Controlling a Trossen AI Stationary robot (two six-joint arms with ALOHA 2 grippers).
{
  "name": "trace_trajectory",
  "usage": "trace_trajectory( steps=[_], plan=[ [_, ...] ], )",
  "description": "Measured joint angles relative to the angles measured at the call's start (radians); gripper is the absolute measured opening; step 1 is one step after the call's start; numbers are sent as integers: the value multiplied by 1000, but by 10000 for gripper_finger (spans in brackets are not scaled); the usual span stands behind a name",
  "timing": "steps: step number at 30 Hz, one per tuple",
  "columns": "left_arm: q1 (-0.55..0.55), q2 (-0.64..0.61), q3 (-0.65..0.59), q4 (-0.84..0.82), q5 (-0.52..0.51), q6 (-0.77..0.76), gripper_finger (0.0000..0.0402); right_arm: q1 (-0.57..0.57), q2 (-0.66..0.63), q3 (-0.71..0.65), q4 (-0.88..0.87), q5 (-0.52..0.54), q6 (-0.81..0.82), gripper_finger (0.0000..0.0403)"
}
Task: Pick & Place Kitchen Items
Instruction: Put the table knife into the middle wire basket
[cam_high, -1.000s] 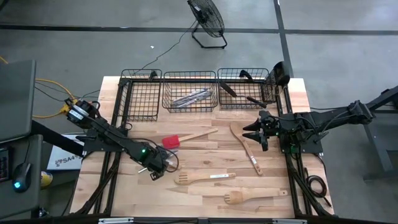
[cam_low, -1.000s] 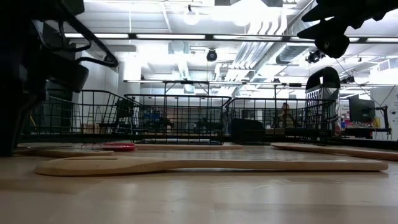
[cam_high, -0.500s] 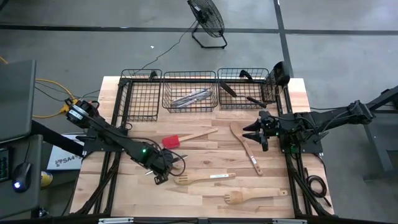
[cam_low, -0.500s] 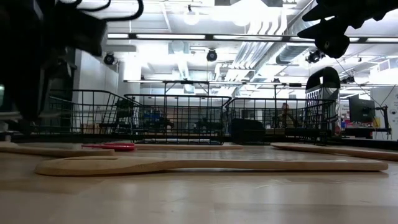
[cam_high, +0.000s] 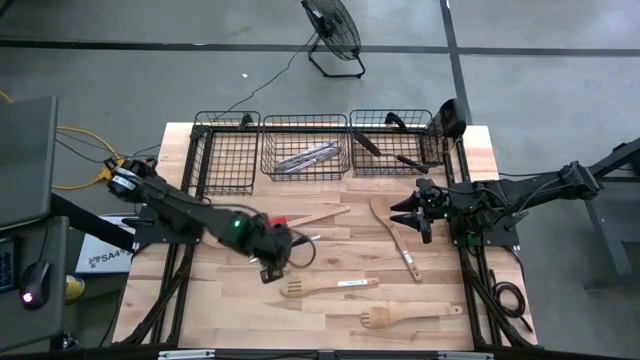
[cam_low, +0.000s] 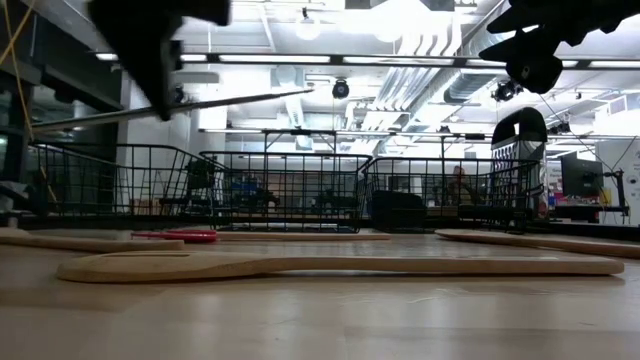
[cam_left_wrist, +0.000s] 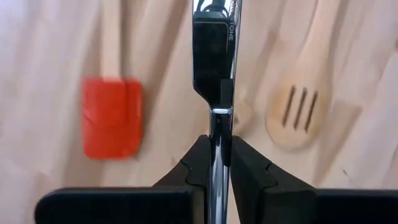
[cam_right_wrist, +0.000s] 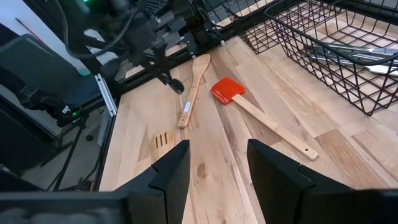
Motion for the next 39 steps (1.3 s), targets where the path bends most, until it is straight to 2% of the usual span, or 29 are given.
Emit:
trace_trajectory(
  steps=[24, 33, 39],
  plan=[
    [573, -1, 269, 8, -7, 648, 32, 0, 0, 0, 1, 7, -5, 152],
    [720, 0, 291, 110, 13, 801, 32, 0, 1, 0, 0, 32, -19, 152],
    [816, 51, 291, 175, 41, 923, 32, 0, 1, 0, 0, 84, -39, 152]
  ],
)
